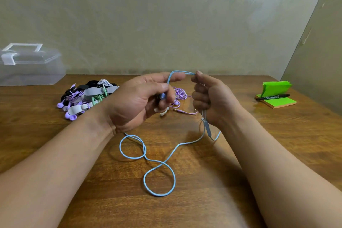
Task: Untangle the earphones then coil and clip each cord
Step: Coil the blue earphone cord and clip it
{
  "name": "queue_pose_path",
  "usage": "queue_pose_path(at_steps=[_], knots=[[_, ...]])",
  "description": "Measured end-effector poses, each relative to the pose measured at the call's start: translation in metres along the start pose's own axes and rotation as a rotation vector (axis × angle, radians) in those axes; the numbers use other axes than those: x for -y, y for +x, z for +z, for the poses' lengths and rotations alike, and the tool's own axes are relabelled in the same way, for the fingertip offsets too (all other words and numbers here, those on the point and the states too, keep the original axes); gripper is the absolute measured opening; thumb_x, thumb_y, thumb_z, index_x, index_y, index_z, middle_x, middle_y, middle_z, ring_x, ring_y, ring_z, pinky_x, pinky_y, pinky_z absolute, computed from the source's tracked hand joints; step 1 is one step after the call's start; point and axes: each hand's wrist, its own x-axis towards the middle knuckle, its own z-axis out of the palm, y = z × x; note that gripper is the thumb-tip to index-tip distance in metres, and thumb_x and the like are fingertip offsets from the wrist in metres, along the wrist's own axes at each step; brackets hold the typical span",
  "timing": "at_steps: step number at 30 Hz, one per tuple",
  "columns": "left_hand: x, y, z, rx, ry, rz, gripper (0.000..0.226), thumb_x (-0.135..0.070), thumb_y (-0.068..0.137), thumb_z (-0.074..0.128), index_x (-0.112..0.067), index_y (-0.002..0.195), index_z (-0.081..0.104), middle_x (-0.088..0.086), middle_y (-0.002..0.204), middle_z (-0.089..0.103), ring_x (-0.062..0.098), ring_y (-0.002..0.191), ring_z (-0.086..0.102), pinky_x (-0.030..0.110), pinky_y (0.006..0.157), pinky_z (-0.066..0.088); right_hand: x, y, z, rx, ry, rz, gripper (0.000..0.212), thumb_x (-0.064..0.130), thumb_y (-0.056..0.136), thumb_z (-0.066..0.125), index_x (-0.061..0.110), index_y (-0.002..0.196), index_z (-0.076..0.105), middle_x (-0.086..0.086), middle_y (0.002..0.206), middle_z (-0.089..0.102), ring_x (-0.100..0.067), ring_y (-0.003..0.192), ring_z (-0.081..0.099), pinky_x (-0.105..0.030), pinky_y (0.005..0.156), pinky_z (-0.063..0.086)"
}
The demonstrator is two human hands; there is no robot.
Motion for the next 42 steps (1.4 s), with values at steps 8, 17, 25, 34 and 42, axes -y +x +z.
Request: queue_pose_path(at_steps=[8, 17, 25, 34, 42], knots=[[0.005, -0.001, -0.005, -0.004, 0.085, -0.041, 0.045, 0.005, 0.105, 0.039, -0.015, 0.141, 0.058, 0.015, 0.096, 0.069, 0.012, 0.058, 0.046, 0.017, 0.054, 0.042, 0.003, -0.002, 0.004, 0.030, -0.042, -0.032, 0.022, 0.027, 0.105, 0.057, 0.013, 0.090, 0.060, 0.006, 0.060, 0.033, -0.006, 0.045, 0.019, -0.020, 0.040, 0.011], [0.005, 0.001, 0.001, -0.036, 0.035, 0.073, 0.046, 0.002, 0.105, 0.041, -0.017, 0.144, 0.055, 0.002, 0.139, 0.067, 0.010, 0.063, 0.052, 0.018, 0.064, 0.047, -0.018, -0.006, 0.006, 0.066, -0.574, -0.111, 0.023, 0.029, 0.105, 0.060, 0.017, 0.088, 0.072, 0.010, 0.053, 0.043, -0.008, 0.046, 0.029, -0.023, 0.043, 0.021], [0.022, 0.007, -0.023, -0.280, 0.851, 0.193, 0.051, -0.007, 0.107, 0.051, -0.030, 0.153, 0.047, -0.038, 0.090, 0.068, -0.007, 0.067, 0.056, 0.006, 0.071, 0.041, -0.019, -0.028, 0.026, 0.247, -1.209, -0.533, 0.024, 0.027, 0.107, 0.054, 0.022, 0.094, 0.073, 0.010, 0.063, 0.059, -0.009, 0.061, 0.047, -0.035, 0.064, 0.042], [0.013, 0.001, -0.017, -0.047, 0.920, -0.025, 0.029, -0.035, 0.101, 0.041, -0.027, 0.095, 0.068, -0.014, 0.076, 0.060, 0.009, 0.079, 0.057, 0.035, 0.077, 0.044, -0.005, -0.029, 0.023, 0.099, -1.174, -0.630, 0.017, 0.025, 0.098, 0.067, 0.021, 0.082, 0.070, 0.009, 0.062, 0.059, -0.006, 0.062, 0.051, -0.016, 0.054, 0.033], [0.011, -0.004, -0.020, 0.110, 0.535, -0.078, 0.039, -0.001, 0.108, 0.033, -0.002, 0.127, 0.067, 0.018, 0.122, 0.070, 0.020, 0.096, 0.067, 0.031, 0.091, 0.055, -0.001, -0.029, 0.021, 0.150, -1.104, -0.539, 0.021, 0.024, 0.099, 0.068, 0.017, 0.080, 0.069, 0.014, 0.055, 0.056, -0.004, 0.056, 0.046, -0.016, 0.052, 0.033]])
